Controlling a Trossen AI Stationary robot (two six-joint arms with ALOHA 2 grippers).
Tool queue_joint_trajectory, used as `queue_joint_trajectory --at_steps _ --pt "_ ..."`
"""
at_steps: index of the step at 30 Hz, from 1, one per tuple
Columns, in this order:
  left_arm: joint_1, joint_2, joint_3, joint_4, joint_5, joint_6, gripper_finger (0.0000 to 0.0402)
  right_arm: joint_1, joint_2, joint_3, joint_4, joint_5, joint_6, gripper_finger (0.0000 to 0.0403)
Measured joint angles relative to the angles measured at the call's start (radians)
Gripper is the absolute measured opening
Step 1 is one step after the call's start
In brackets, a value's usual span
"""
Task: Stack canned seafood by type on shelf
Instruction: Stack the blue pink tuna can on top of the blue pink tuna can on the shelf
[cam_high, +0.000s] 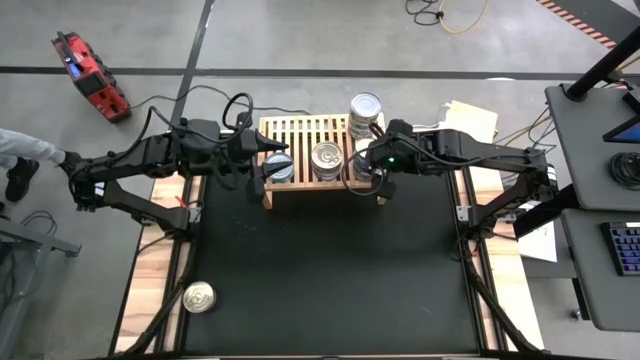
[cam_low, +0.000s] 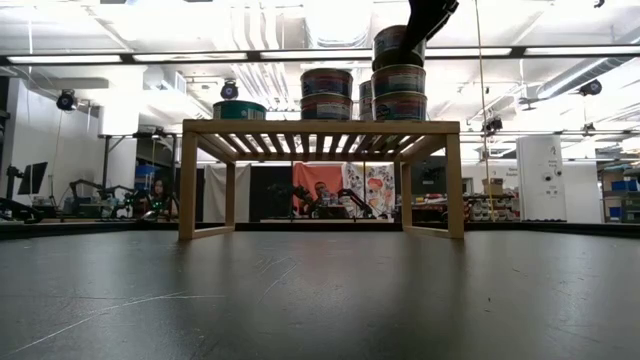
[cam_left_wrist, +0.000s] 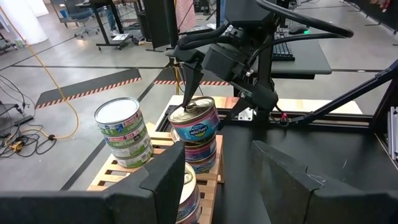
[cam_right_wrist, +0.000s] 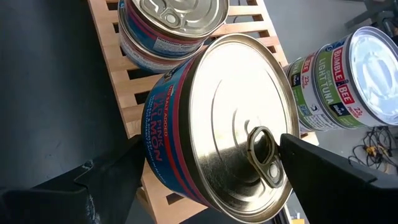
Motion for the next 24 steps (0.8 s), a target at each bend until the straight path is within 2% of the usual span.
queue_joint_trajectory --at_steps 17,24 --pt "0.0 0.0 0.0 0.0 0.0 0.003 0.0168 0.0 0.0 0.0 0.001 -0.014 -0.01 0.0355" --pt "0.0 0.0 0.0 0.0 0.0 0.003 0.0168 0.0 0.0 0.0 0.002 -0.023 -0.011 0.0381"
